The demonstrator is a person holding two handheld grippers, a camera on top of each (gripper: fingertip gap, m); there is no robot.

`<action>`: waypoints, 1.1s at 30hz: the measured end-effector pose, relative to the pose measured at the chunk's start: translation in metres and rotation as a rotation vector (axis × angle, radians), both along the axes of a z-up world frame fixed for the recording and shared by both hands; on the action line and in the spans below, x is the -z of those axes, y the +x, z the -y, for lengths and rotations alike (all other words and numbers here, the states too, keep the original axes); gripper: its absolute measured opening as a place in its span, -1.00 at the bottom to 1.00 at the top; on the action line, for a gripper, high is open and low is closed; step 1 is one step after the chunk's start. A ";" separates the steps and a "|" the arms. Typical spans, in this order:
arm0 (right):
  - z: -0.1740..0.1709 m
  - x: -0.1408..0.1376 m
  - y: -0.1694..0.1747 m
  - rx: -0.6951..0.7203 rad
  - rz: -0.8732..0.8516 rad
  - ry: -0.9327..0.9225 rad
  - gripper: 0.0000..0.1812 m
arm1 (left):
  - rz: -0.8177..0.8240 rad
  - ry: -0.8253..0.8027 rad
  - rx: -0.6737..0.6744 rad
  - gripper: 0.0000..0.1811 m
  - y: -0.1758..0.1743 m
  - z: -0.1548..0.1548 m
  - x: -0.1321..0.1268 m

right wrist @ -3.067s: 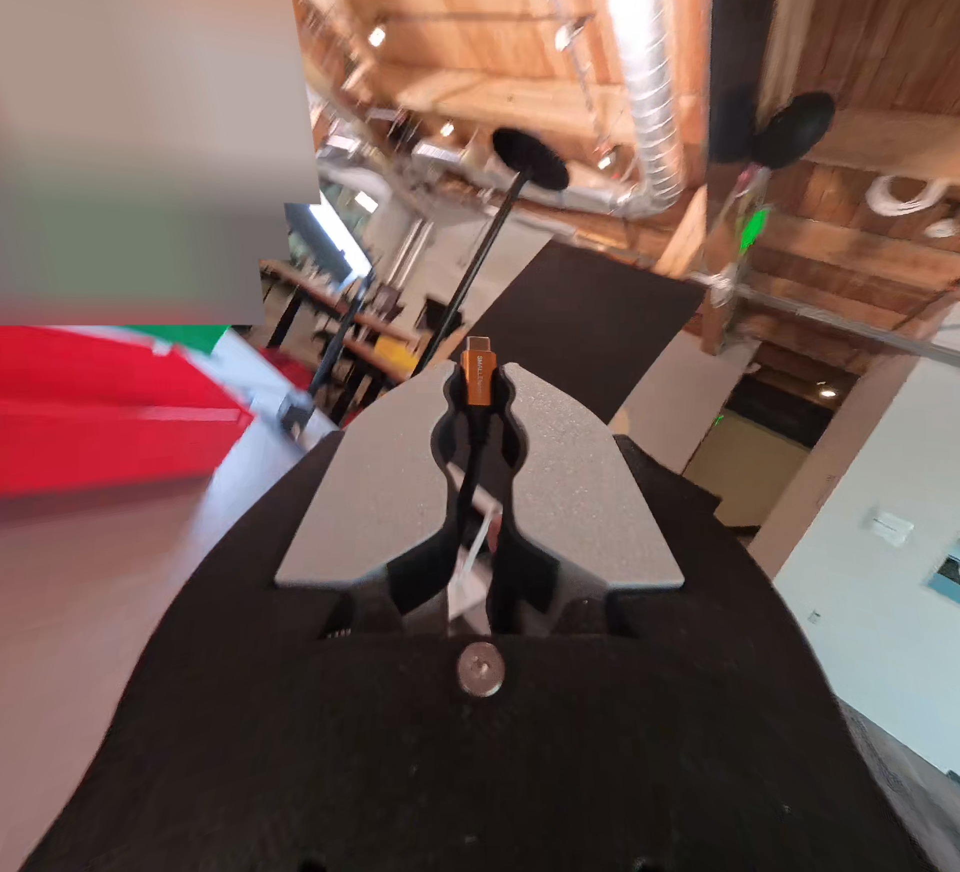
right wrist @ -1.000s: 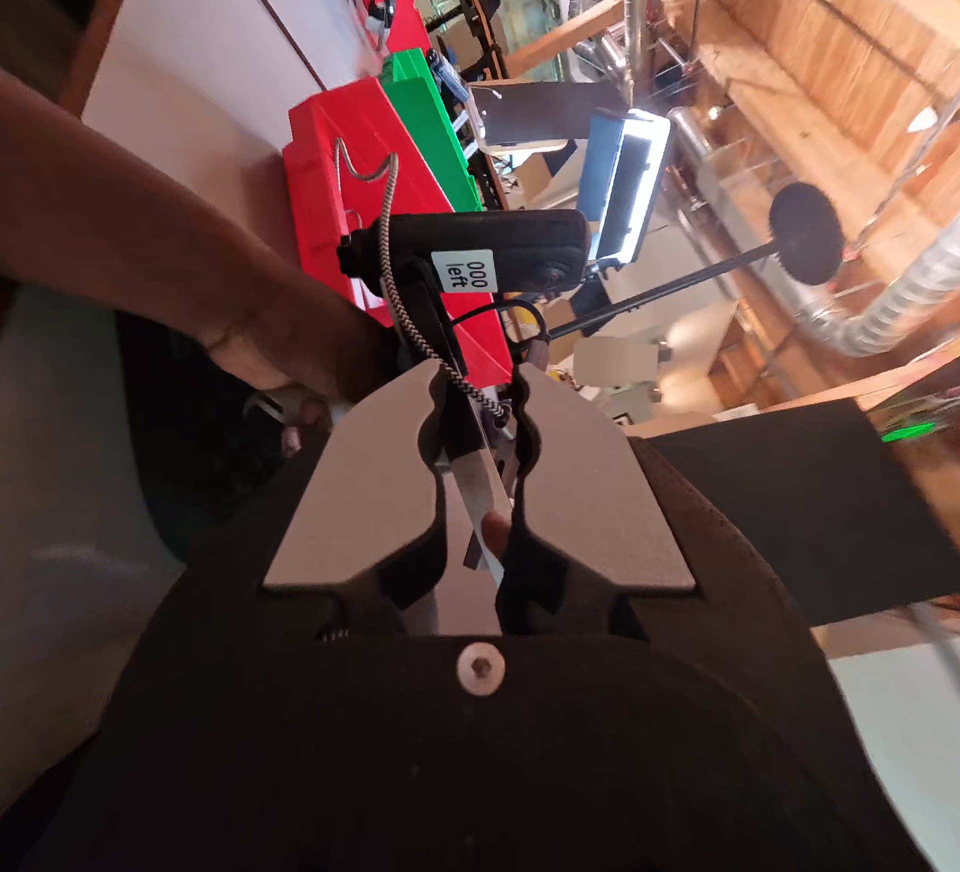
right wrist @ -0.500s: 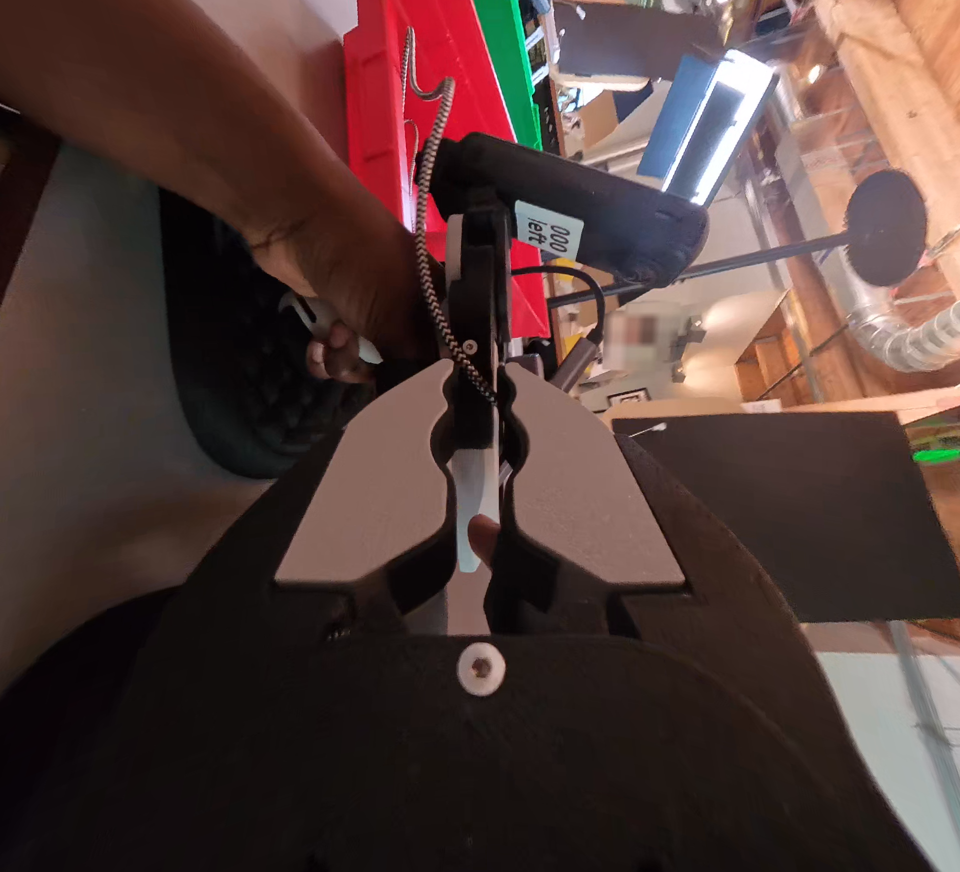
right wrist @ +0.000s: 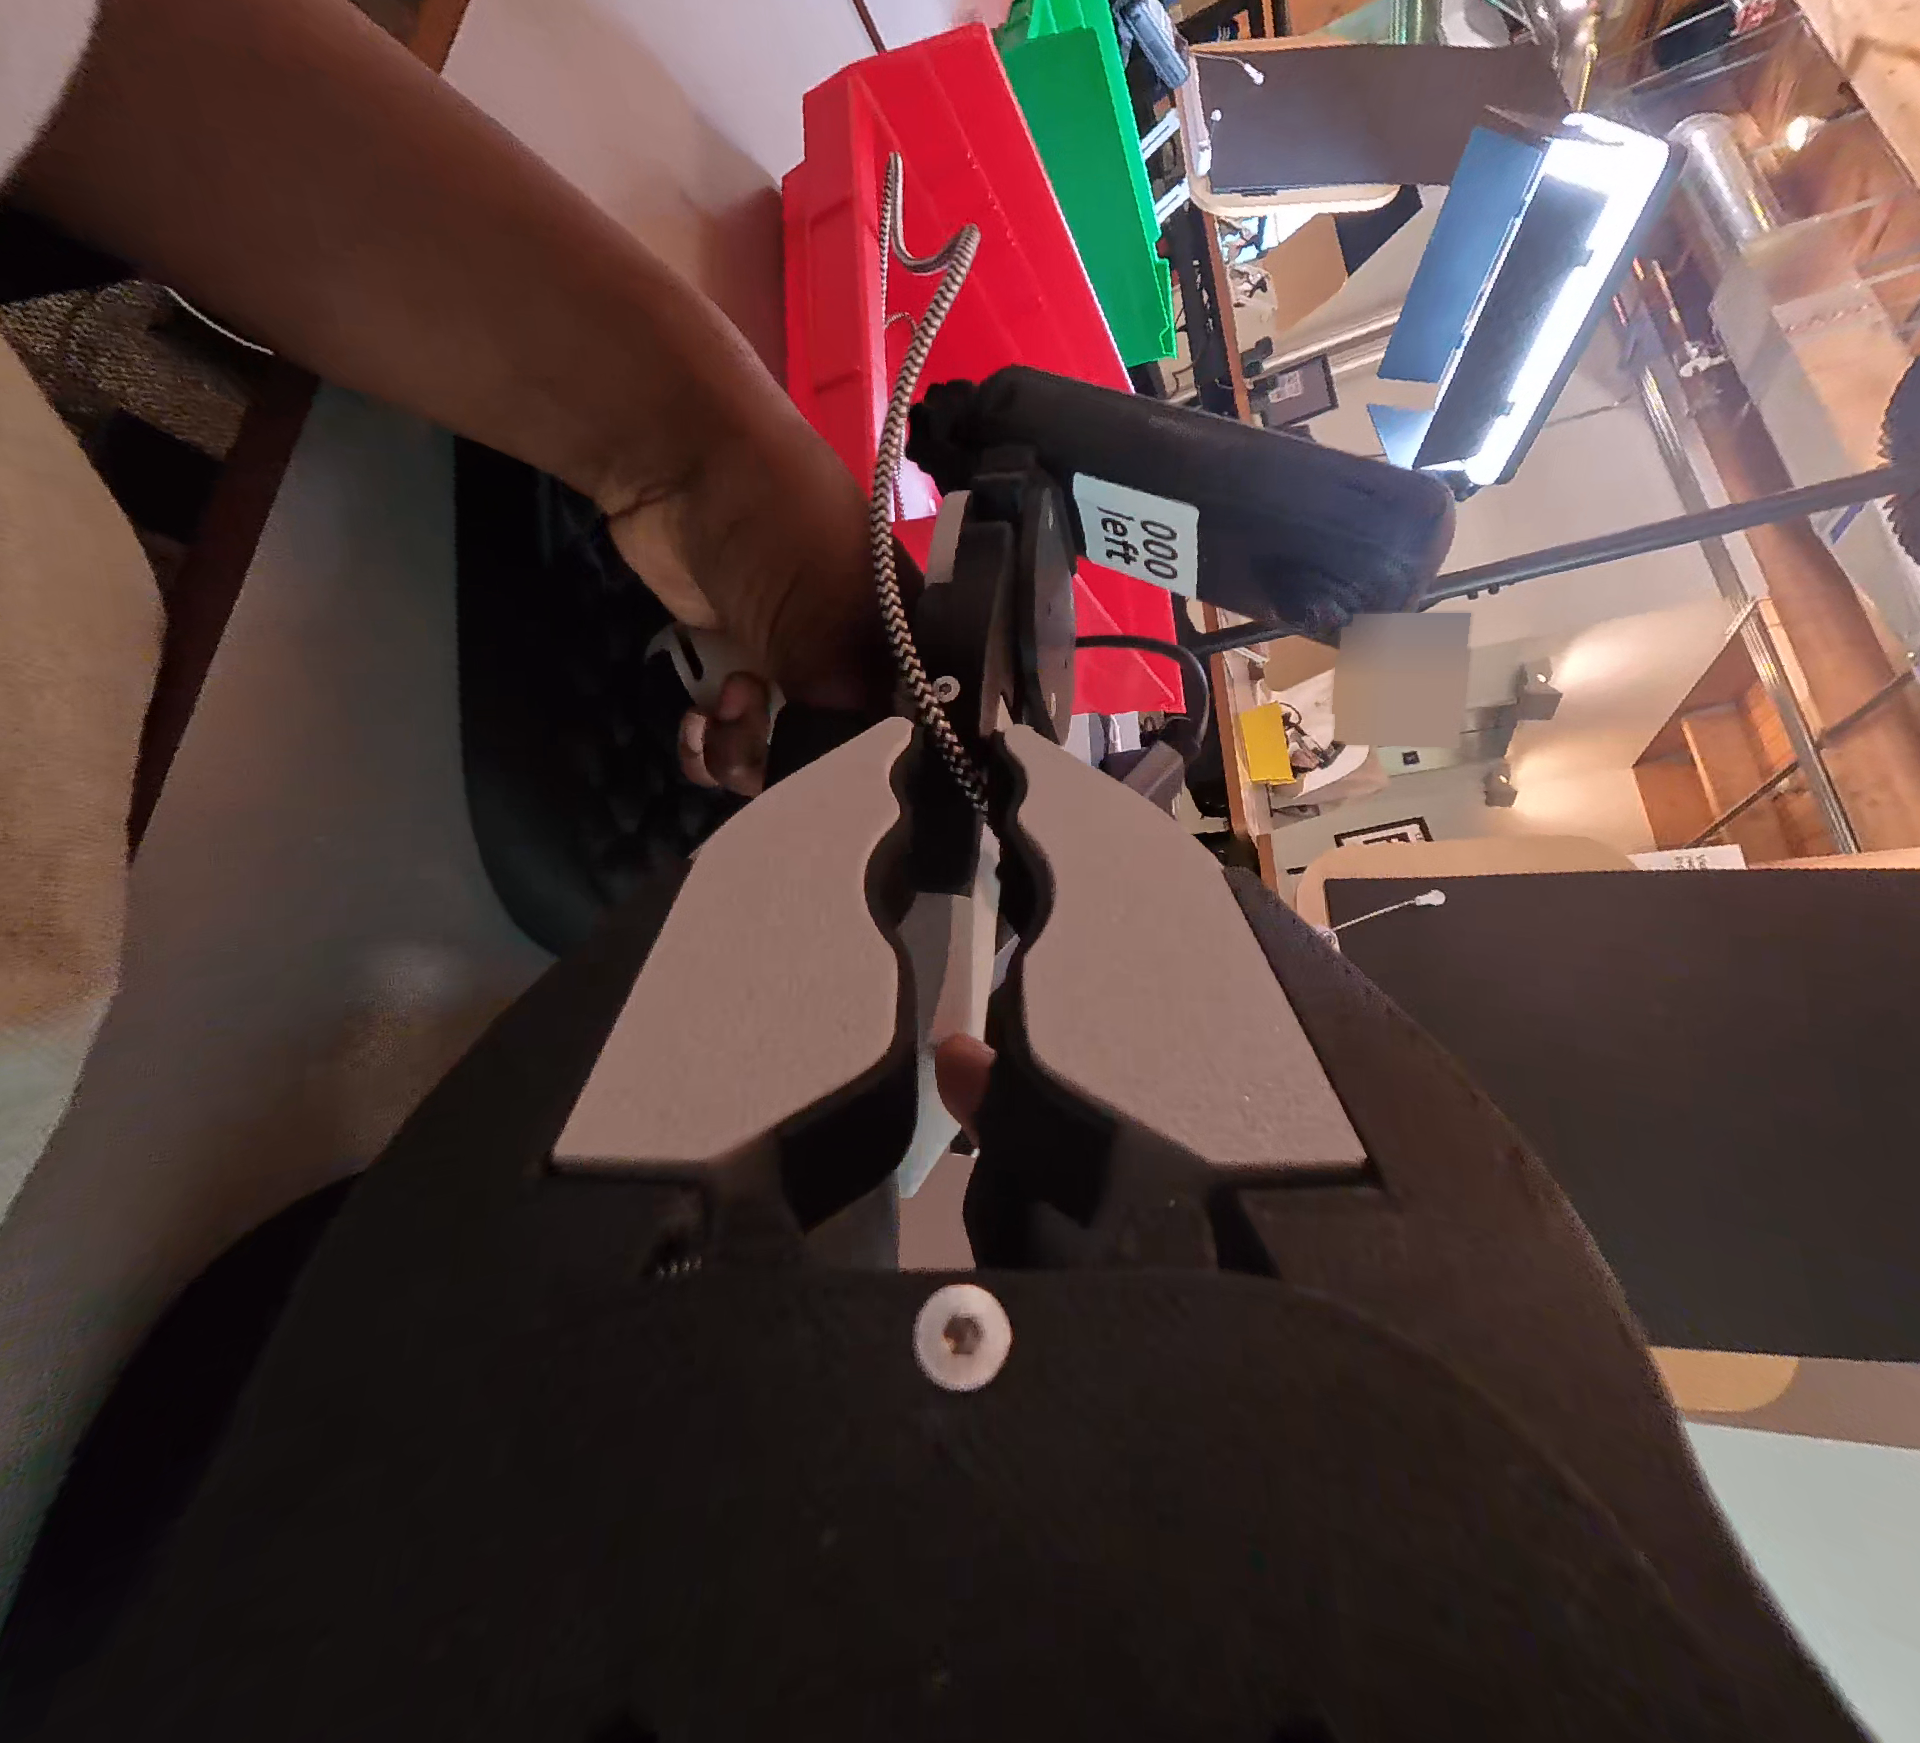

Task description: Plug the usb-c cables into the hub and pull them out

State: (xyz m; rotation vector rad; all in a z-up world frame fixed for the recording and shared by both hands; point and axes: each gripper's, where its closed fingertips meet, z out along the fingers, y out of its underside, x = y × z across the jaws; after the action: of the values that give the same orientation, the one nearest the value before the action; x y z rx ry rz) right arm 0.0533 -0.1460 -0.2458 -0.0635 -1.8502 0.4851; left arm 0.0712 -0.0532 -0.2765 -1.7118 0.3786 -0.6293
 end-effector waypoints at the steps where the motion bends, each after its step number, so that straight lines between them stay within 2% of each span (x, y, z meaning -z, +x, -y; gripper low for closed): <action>1: 0.001 0.000 0.000 -0.007 0.006 0.002 -0.89 | 0.002 -0.016 0.014 -0.50 0.001 0.001 0.001; 4: 0.004 -0.002 0.000 -0.022 0.020 0.014 -0.90 | 0.009 -0.121 0.023 -0.33 0.001 0.004 0.010; 6: 0.003 -0.004 -0.001 -0.020 0.027 0.026 -0.90 | 0.028 -0.180 0.005 -0.32 -0.002 0.007 0.013; 11: 0.000 0.000 -0.005 -0.007 0.049 0.066 -0.89 | 0.023 -0.350 -0.045 -0.48 -0.010 0.015 0.029; 15: 0.002 -0.004 -0.011 -0.011 -0.096 0.206 -0.88 | 0.105 -0.349 -0.013 -0.52 -0.010 0.016 0.025; 19: 0.005 -0.013 -0.015 -0.020 -0.178 0.197 -0.91 | 0.280 -0.282 0.093 -0.55 -0.001 0.018 0.005; 22: 0.005 -0.017 -0.017 -0.007 -0.118 0.112 -0.92 | 0.394 -0.263 0.177 -0.53 0.007 0.018 -0.004; 26: 0.004 -0.018 -0.018 -0.016 0.013 -0.093 -0.93 | 0.447 -0.274 0.203 -0.47 0.008 0.017 -0.005; 28: 0.005 -0.028 -0.016 -0.039 0.004 -0.155 -0.98 | 0.474 -0.284 0.253 -0.42 0.010 0.021 -0.005; 31: -0.002 -0.024 -0.017 0.009 0.007 -0.005 -0.98 | 0.500 -0.306 0.225 -0.45 0.005 0.017 -0.004; 33: -0.005 -0.023 -0.022 0.043 0.004 0.004 -0.98 | 0.483 -0.303 0.246 -0.47 0.008 0.019 -0.004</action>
State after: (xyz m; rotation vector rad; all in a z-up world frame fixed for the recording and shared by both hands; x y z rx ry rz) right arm 0.0314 -0.1414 -0.2231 -0.1009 -1.8496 0.4512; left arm 0.0795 -0.0723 -0.2724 -1.7370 0.1530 -1.3024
